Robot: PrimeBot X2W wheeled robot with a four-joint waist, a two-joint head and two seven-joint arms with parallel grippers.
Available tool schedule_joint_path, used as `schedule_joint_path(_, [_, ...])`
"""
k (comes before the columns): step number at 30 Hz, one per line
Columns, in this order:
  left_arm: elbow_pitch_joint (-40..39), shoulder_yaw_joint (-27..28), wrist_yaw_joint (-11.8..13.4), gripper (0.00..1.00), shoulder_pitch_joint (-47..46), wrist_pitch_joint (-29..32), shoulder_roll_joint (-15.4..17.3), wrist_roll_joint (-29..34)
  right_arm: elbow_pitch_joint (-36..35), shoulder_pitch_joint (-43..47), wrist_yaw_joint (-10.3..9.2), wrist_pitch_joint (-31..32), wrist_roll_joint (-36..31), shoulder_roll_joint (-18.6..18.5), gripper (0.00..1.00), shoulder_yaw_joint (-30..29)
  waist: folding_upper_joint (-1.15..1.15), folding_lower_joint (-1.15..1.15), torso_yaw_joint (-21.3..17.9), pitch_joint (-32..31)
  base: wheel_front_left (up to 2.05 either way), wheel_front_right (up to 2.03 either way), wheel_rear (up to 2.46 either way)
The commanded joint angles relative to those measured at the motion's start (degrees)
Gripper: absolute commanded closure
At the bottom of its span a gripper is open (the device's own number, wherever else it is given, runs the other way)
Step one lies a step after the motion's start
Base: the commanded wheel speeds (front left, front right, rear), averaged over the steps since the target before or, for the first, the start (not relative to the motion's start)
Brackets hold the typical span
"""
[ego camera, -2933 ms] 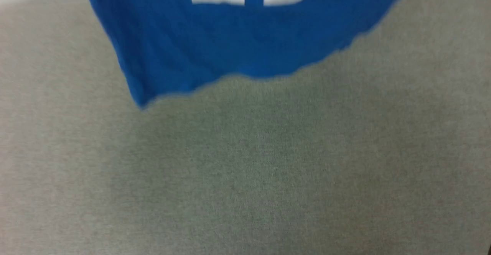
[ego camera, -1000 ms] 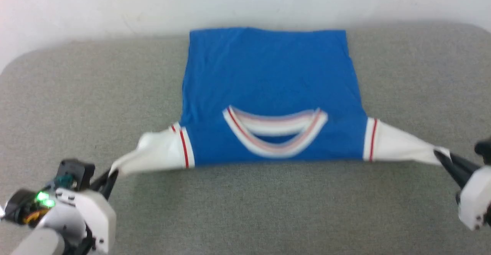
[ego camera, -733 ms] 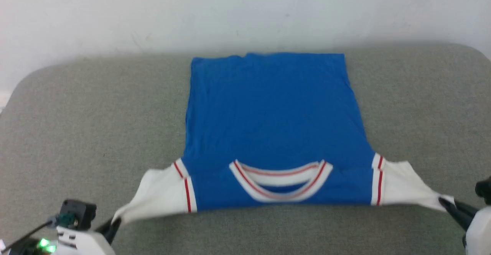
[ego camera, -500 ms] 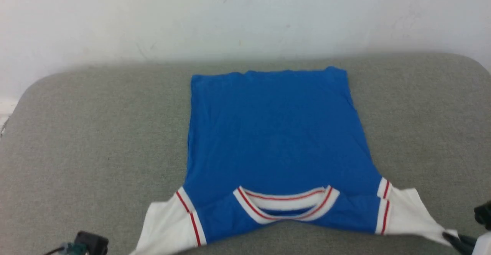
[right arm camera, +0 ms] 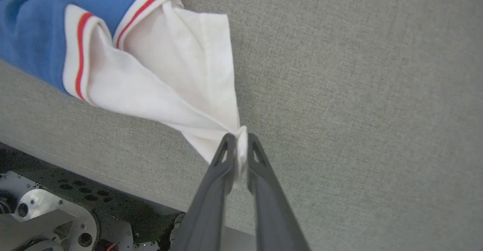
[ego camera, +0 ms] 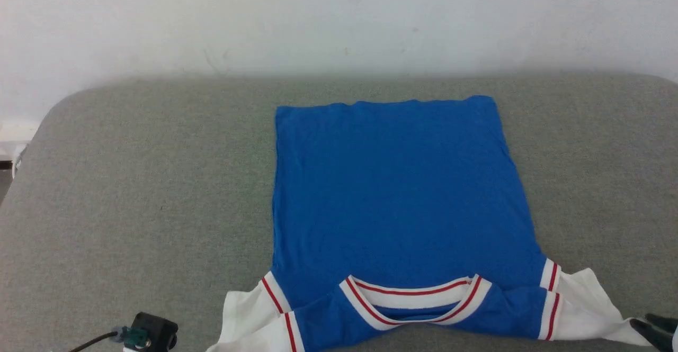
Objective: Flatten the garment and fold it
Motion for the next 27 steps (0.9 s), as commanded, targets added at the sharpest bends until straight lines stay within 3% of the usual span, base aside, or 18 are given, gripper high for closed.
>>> schedule_joint_path(1, [-0.41,0.06,-0.3,1.0,-0.98,-0.38,-0.5,0.46,-0.52,-0.39,-0.11,0.51,0.63,0.52,0.0,-0.84,0.0,0.0,0.77,0.95,0.0,0.0,0.0])
schedule_joint_path(13, [-12.8,-0.52,1.38,1.0,-6.0,1.79,-2.89,1.7,-5.91,-12.86,-0.11,11.56,-0.07,3.02,0.0,-14.0,0.0,0.0,7.74,10.57,0.0,0.0,0.0])
schedule_joint_path(27, [-21.97,-5.16,1.6,1.0,-12.3,1.18,-8.54,8.3,6.21,-40.92,-0.11,26.52,-10.86,7.14,0.0,-16.68,0.0,0.0,19.15,25.28,0.0,0.0,0.0])
